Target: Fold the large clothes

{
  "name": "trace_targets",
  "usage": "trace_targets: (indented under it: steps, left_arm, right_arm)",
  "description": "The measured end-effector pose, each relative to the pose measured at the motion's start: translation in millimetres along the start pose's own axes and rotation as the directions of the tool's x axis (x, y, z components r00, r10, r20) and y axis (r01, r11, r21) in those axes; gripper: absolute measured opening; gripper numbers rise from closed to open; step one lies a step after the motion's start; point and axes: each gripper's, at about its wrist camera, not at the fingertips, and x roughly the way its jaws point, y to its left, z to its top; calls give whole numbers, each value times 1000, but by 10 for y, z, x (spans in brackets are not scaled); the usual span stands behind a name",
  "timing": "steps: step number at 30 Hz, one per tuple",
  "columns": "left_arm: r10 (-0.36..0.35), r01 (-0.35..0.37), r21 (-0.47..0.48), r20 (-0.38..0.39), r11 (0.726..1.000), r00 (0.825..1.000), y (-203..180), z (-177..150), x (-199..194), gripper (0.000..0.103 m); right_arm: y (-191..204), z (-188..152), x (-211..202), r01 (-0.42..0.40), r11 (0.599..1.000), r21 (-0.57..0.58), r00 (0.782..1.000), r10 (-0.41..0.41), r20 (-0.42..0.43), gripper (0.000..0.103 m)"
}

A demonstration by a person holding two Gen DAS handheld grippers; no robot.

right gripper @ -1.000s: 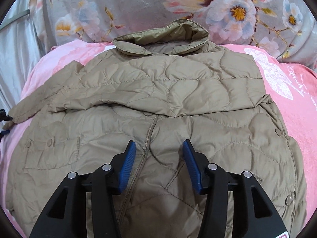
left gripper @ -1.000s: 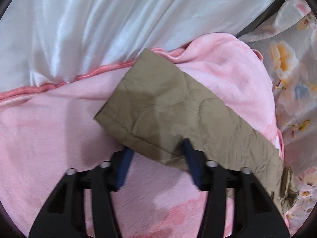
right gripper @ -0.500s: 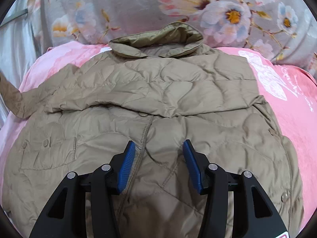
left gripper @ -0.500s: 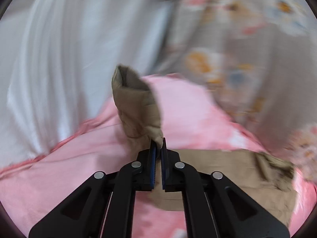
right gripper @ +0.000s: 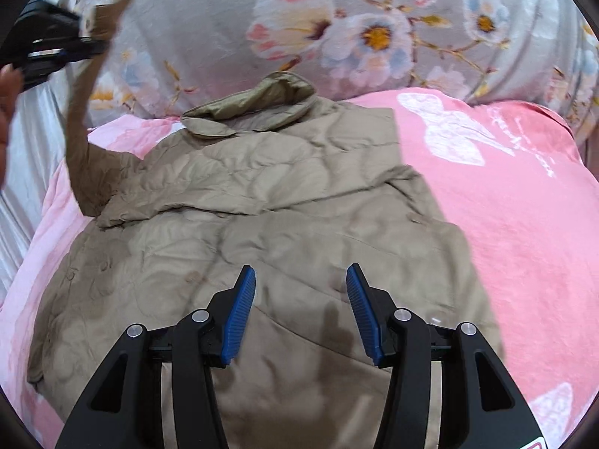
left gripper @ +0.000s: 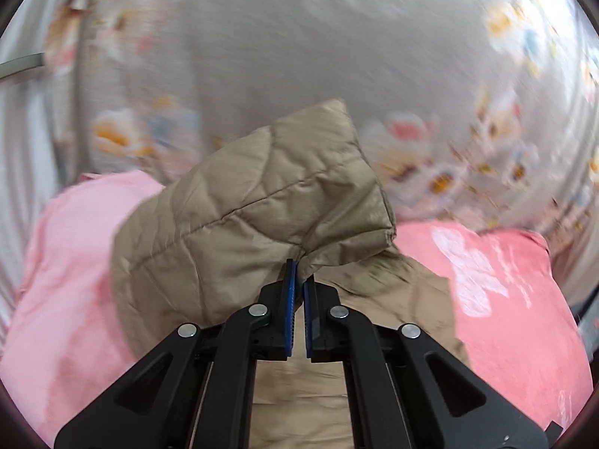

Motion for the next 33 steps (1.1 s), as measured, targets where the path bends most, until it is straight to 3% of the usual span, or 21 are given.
trace_targets:
  steps: [3,8,19,20,21,22,23,24,26,28,29,30,31,33]
  left_arm:
    - [-29,31,26,-70,999,997,-384,-182,300,3]
    - [-15,30,77,-190,997,982,-809,-595,843,3]
    - [1,36,101,-350,994,937,-1163,-1233,1425,6]
    - [-9,43,88,-358,995,934,-1146,-1259,1444,11]
    - [-51,78,59,-371,995,927,-1103,-1278,1440,25]
    - [-99,118,27,-381,993,919,-1059,-1269,1410,31]
    - [-145,155,-5,-385,988,911,-1003,-1253,1362,43]
    - [-219,213,-58,-381,975,898,-903,-1221,1249,59]
    - [-326,297,-136,-348,945,879,-707,-1149,1016,74]
    - [-436,394,-193,-290,899,852,-408,-1053,721,83]
    - [-454,409,-208,-262,888,852,-253,-1015,615,88]
    - [-450,403,-225,-229,887,863,-59,-975,527,88]
    - [-415,363,-250,-205,898,886,198,-934,470,88]
    - [-360,295,-304,-182,906,915,604,-886,479,87]
  right_arm:
    - [-160,-42,-71,21,1000,6,1000,-21,2,50]
    - [-403,-106,-128,45,998,34,999,-45,2,50]
    - [-576,-161,-53,43,997,66,999,-41,-31,50]
    - [-577,-151,-46,41,997,64,999,-39,-33,50]
    - [-581,-114,-31,37,997,63,999,-35,-34,50]
    - [-580,-98,-30,34,997,62,999,-31,-34,52]
    - [-582,-55,-19,25,998,62,999,-23,-33,58]
    - [-584,17,-4,8,998,61,1000,-6,-31,60]
    - [-572,197,44,-31,998,61,999,32,-15,63]
    - [-563,357,122,-68,995,76,998,69,-1,63]
    - [-562,438,178,-91,992,90,996,91,6,64]
    - [-567,536,269,-117,987,114,993,116,12,64]
    - [-571,617,378,-141,980,140,990,141,9,63]
    - [-559,733,553,-160,970,184,987,163,1,64]
